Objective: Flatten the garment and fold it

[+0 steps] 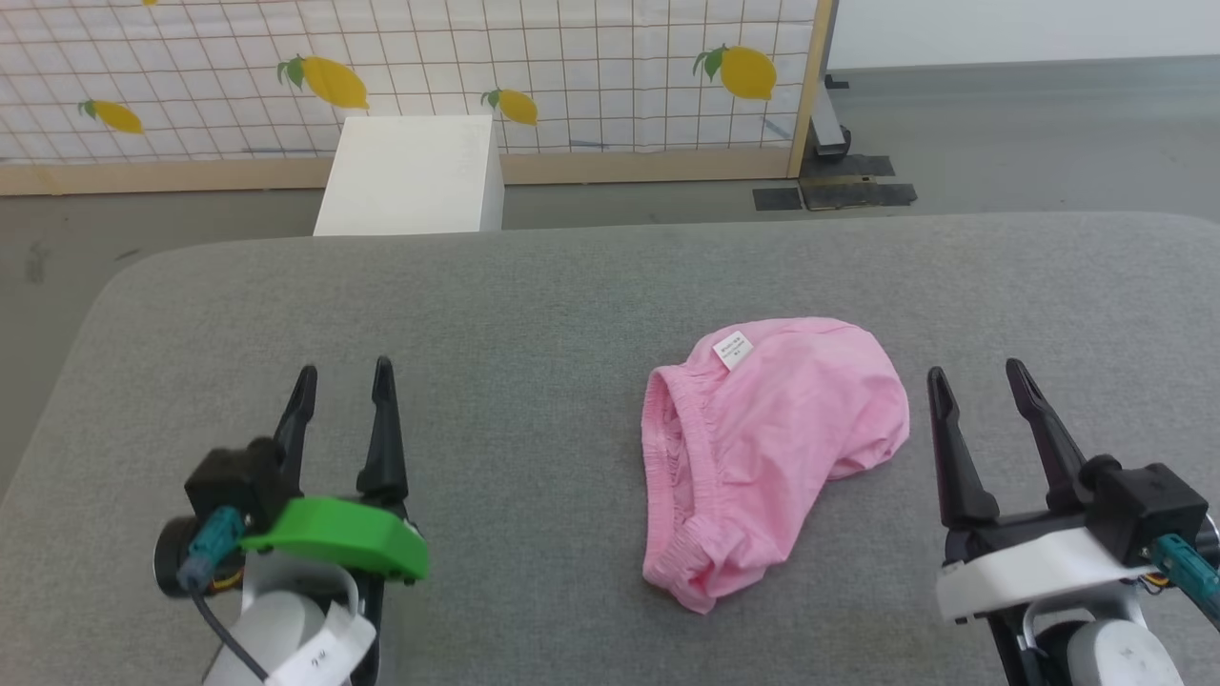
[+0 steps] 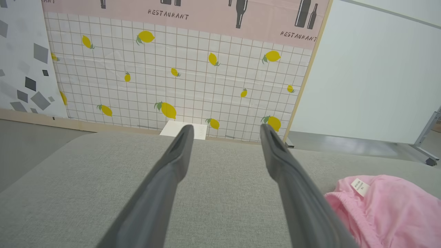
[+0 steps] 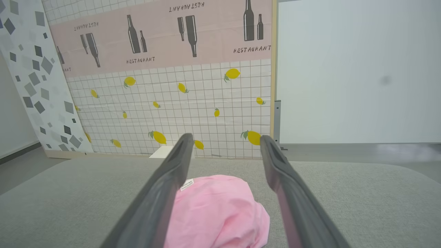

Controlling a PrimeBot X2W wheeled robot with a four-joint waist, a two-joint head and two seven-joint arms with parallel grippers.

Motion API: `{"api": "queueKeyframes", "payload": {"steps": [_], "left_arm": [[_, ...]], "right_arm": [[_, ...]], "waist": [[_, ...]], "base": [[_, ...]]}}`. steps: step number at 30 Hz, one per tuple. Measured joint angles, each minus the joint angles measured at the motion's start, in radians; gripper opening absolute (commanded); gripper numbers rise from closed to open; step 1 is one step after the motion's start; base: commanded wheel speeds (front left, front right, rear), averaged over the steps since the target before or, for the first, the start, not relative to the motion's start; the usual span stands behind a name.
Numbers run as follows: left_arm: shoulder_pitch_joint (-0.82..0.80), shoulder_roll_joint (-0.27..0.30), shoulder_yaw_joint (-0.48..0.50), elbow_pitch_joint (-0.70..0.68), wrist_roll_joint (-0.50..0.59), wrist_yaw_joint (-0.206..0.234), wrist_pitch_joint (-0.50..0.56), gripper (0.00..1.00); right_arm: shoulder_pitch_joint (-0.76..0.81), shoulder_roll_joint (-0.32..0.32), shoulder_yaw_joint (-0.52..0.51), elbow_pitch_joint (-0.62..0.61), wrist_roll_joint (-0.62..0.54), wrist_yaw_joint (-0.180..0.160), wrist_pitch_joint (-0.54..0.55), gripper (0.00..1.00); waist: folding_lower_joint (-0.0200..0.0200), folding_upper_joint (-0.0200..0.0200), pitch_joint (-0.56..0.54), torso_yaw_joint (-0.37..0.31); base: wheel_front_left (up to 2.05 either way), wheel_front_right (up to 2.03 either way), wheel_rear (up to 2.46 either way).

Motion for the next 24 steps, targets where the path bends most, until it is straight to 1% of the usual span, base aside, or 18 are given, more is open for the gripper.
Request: {"api": "queueKeyframes", "payload": {"steps": [3,8,11,14,17,19,22,24], "left_arm": [[0.048,-0.028,0.028,-0.021,0.035,-0.013,0.000,1.00],[0.081,-0.064,0.059,-0.030,0.076,-0.045,0.000,1.00],[0.094,-0.084,0.067,-0.029,0.097,-0.066,0.000,1.00],[0.094,-0.101,0.068,-0.024,0.104,-0.095,0.000,1.00],[0.074,-0.121,0.025,0.004,0.105,-0.135,0.000,1.00],[0.038,-0.139,-0.026,0.036,0.104,-0.164,0.020,1.00],[-0.026,-0.164,-0.117,0.083,0.096,-0.203,0.088,1.00],[-0.058,-0.176,-0.176,0.114,0.081,-0.220,0.139,1.00]], "right_arm": [[0.021,0.000,-0.012,-0.003,-0.013,0.000,0.014,1.00],[0.034,0.000,-0.026,-0.005,-0.026,0.000,0.026,1.00],[0.034,0.000,-0.030,-0.005,-0.027,0.000,0.030,1.00],[0.034,0.000,-0.031,-0.006,-0.027,0.000,0.030,1.00],[0.034,0.000,-0.031,-0.006,-0.026,0.000,0.031,1.00],[0.034,0.000,-0.029,-0.006,-0.026,0.000,0.031,1.00],[0.034,0.000,-0.024,-0.005,-0.023,0.000,0.031,1.00],[0.034,0.000,-0.019,-0.004,-0.017,0.000,0.030,1.00]], "waist": [[0.0000,0.0000,0.000,0.009],[0.0000,0.0000,0.005,0.017],[0.0000,0.0000,0.006,0.016],[0.0000,0.0000,0.008,0.014],[0.0000,0.0000,0.009,0.012],[0.0000,0.0000,0.008,0.009],[0.0000,0.0000,0.011,0.001],[0.0000,0.0000,0.014,-0.005]], "base": [[0.00,0.00,0.00],[0.00,0.00,0.00],[0.00,0.00,0.00],[0.00,0.00,0.00],[0.00,0.00,0.00],[0.00,0.00,0.00],[0.00,0.00,0.00],[0.00,0.00,0.00]]}}
